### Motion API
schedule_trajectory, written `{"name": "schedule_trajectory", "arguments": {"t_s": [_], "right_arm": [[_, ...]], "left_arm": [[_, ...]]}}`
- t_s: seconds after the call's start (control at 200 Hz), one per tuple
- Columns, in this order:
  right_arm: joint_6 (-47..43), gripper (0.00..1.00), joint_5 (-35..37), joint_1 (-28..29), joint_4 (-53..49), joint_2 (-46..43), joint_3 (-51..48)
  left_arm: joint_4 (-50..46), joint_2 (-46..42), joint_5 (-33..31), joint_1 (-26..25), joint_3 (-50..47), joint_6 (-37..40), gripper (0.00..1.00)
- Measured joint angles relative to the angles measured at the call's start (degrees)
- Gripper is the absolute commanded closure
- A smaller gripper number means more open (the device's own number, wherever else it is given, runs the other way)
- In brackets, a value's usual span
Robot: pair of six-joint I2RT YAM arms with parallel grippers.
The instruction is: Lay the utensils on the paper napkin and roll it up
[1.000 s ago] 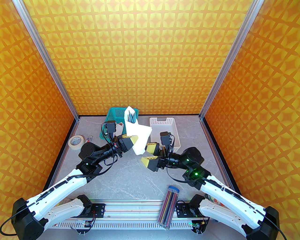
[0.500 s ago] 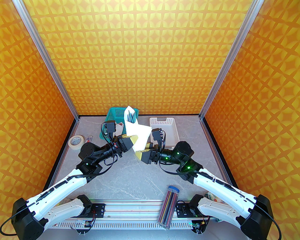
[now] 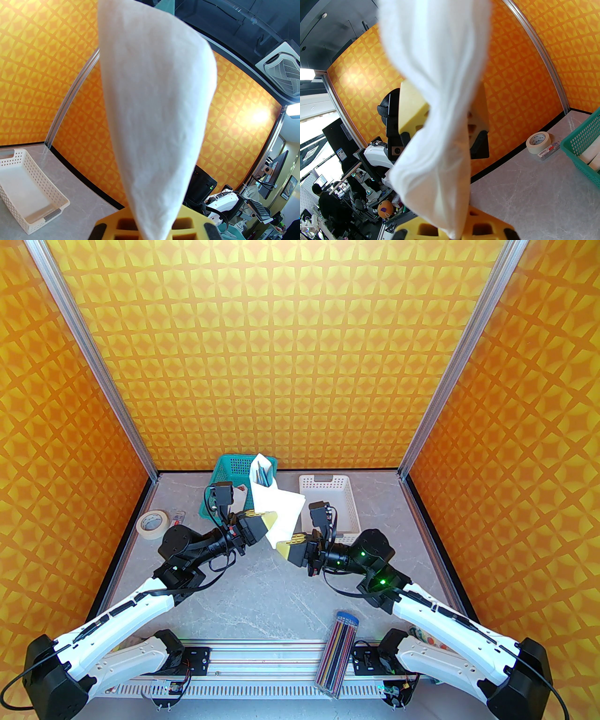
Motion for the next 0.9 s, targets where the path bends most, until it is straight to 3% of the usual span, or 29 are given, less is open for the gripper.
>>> {"name": "schedule_trajectory", "arguments": {"t_s": [0.19,0.48,0.705,0.9], "right_arm": [[-5.14,0.45,3.19,0.0,-11.06,-4.92,-1.33],[-18.23,0.13,11.37,0.0,-34.25,-14.78,3.43],[-23.23,0.12,12.2,0.0,-37.29,-17.81,8.74],[-21.09,0.05,14.21,0.0,-36.48,-14.53,11.96]], "left_arm": [[-0.13,0.17,-0.68,-0.09,0.0,0.04,1.0],[-1.18,0.15,-0.98,-0.09,0.0,1.53,1.0],[-3.48,0.07,-1.18,-0.09,0.0,3.52,1.0],[-3.98,-0.26,-1.18,-0.09,0.0,3.96,1.0]]}}
